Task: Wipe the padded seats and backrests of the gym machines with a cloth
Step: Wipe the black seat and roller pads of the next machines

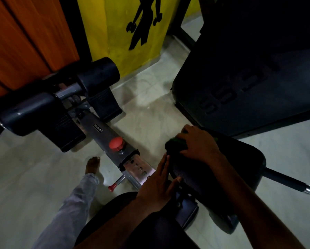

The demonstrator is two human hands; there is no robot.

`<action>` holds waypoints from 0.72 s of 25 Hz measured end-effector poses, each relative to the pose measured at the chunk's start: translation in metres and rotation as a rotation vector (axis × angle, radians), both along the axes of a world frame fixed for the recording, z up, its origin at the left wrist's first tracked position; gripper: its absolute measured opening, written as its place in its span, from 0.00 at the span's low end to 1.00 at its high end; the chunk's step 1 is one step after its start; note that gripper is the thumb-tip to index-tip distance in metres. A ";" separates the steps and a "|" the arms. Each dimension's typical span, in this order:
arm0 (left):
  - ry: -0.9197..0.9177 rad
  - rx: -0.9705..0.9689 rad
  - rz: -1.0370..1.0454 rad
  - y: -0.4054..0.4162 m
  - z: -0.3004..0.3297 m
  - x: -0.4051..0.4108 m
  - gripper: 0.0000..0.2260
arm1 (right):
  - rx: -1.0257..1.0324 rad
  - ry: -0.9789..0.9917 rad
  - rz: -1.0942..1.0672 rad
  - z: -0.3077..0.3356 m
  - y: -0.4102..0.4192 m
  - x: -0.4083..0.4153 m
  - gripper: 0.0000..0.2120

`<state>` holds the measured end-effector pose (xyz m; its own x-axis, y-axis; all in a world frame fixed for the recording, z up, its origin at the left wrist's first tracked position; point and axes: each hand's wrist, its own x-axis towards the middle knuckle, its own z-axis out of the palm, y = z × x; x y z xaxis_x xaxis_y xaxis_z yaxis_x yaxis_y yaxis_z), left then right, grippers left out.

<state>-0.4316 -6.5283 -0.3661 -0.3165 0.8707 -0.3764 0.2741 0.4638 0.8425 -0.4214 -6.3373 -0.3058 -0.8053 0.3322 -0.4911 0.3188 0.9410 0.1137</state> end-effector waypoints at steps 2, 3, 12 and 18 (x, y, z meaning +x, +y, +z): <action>0.001 0.018 -0.001 0.000 -0.007 0.004 0.31 | 0.034 0.000 -0.083 -0.006 0.010 -0.015 0.25; 0.014 0.026 0.001 -0.001 -0.011 0.005 0.32 | 0.052 0.006 -0.122 -0.008 0.014 -0.018 0.24; 0.489 0.269 -0.334 0.051 -0.005 -0.023 0.32 | 0.107 0.206 -0.670 0.068 0.051 0.071 0.26; 0.506 0.522 -0.572 0.088 -0.017 -0.034 0.30 | -0.331 0.308 -1.251 0.096 0.095 0.108 0.08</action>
